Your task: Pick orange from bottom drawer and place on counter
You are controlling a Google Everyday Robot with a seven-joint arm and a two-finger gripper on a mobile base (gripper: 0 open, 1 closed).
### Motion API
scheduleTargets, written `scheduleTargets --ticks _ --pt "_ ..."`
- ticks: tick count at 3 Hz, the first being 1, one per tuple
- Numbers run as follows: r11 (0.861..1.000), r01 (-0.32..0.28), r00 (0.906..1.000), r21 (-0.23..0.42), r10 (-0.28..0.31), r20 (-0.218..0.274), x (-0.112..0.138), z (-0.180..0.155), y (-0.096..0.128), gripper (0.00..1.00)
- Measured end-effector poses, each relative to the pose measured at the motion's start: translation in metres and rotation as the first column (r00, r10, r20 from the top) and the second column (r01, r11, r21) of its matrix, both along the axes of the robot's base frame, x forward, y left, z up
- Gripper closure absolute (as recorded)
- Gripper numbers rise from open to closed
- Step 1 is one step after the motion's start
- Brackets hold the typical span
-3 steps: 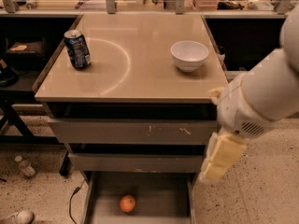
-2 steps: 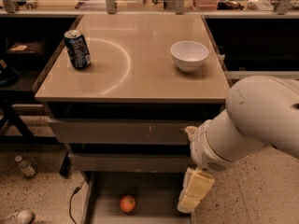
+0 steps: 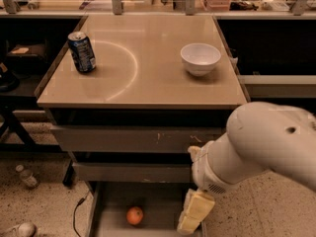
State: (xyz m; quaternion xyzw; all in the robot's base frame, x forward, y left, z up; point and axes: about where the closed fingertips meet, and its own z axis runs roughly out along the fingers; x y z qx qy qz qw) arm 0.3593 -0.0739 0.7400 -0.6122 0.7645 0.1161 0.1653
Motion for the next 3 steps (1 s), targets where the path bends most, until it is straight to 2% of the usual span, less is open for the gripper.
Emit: scheduleTargets --ticks 1,2,3 --pt "0.999 -0.04 0.999 0.007 0.04 -0.022 -0.006 -0.064 0.033 0.0" --pt "0.997 -0.076 0.9969 -0.021 0.075 -0.021 -0.005 -0.131 0.056 0.0" --pt "0.997 -0.068 0.9977 -0.021 0.068 -0.001 0.008 -0.188 0.082 0.0"
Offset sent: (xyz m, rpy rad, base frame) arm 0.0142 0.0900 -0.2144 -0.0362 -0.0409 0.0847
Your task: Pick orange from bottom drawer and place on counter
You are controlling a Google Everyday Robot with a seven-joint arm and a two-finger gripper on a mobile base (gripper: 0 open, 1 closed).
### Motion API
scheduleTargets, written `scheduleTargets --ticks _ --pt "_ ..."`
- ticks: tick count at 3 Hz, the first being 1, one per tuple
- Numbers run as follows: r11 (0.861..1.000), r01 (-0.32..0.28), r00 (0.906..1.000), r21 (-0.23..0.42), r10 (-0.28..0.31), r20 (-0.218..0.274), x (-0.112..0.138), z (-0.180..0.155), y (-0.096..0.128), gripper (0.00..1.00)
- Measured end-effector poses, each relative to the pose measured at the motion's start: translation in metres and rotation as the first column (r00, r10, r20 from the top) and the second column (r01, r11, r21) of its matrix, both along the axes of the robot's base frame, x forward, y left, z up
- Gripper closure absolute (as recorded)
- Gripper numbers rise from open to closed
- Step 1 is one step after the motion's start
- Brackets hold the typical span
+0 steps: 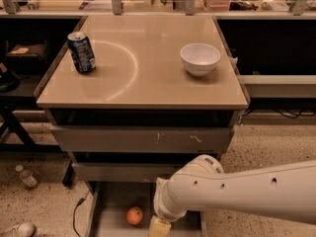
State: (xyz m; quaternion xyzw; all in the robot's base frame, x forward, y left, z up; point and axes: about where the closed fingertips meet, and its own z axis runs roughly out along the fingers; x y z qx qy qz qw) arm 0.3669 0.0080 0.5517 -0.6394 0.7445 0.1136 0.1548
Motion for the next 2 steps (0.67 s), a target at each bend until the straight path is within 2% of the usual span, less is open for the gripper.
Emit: scheduleTargets --ticks 1,2 --pt "1.0 0.0 1.0 0.0 0.0 0.0 0.0 0.0 0.0 0.0" --pt "0.999 0.024 0.9996 0.043 -0.023 -0.013 0.006 -0.018 -0.001 0.0"
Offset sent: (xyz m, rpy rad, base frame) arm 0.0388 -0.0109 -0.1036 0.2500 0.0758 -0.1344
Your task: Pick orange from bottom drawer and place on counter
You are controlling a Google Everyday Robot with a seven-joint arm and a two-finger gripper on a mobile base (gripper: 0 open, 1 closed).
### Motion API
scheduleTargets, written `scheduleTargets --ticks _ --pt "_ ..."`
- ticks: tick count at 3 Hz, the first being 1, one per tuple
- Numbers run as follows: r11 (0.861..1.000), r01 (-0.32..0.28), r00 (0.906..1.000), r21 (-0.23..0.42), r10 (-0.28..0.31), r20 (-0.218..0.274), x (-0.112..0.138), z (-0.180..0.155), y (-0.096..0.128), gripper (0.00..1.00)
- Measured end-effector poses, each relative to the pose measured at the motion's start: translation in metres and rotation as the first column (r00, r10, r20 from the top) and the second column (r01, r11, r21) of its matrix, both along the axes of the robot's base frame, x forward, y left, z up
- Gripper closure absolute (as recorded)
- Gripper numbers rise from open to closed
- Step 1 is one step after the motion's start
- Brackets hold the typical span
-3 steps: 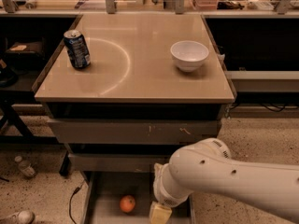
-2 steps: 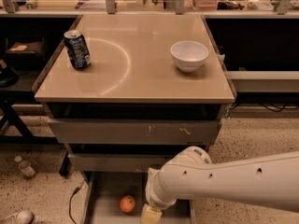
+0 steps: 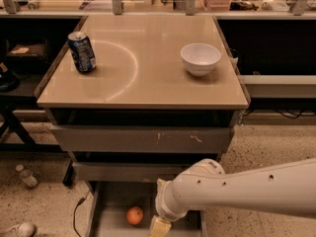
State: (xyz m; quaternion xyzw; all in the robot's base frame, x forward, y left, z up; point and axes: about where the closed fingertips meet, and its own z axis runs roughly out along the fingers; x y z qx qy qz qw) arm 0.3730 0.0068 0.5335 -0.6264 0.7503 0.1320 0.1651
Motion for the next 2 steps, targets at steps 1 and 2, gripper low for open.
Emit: scheduleTargets --ticks 1,2 --pt "0.995 0.067 0.9977 0.076 -0.067 -0.01 0.023 -0.058 -0.009 0.0" --pt "0.988 0.112 0.9937 0.105 -0.112 -0.003 0.045 -0.114 -0.019 0.0"
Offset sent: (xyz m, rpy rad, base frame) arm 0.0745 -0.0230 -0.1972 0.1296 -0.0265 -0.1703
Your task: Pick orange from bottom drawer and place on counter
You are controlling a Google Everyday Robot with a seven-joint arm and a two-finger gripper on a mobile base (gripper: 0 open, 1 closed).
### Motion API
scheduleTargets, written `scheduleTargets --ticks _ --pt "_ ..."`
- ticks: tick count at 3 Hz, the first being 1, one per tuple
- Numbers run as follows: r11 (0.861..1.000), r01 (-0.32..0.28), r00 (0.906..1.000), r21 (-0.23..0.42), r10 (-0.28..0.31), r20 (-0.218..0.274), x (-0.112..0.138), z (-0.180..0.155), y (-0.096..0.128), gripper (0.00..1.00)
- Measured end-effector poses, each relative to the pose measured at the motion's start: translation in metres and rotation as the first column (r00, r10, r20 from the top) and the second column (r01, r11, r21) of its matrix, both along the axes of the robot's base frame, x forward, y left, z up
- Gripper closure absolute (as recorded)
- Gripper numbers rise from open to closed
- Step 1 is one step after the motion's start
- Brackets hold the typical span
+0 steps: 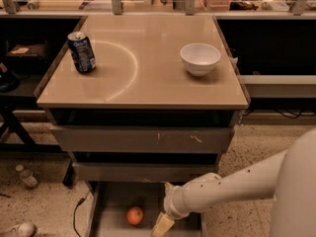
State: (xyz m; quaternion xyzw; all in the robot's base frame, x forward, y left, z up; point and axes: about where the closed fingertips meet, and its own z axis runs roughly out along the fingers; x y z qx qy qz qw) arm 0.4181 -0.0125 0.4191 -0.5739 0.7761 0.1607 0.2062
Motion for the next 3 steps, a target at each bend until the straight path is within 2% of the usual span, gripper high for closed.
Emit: scheduleTargets --ticks 1,3 --pt "0.998 0.061 0.9976 0.027 -0.061 -0.034 0.012 -0.048 -0.002 0.0" --pt "0.997 0.06 0.9959 0.056 -0.056 -0.072 0.003 -0.07 0.005 0.0"
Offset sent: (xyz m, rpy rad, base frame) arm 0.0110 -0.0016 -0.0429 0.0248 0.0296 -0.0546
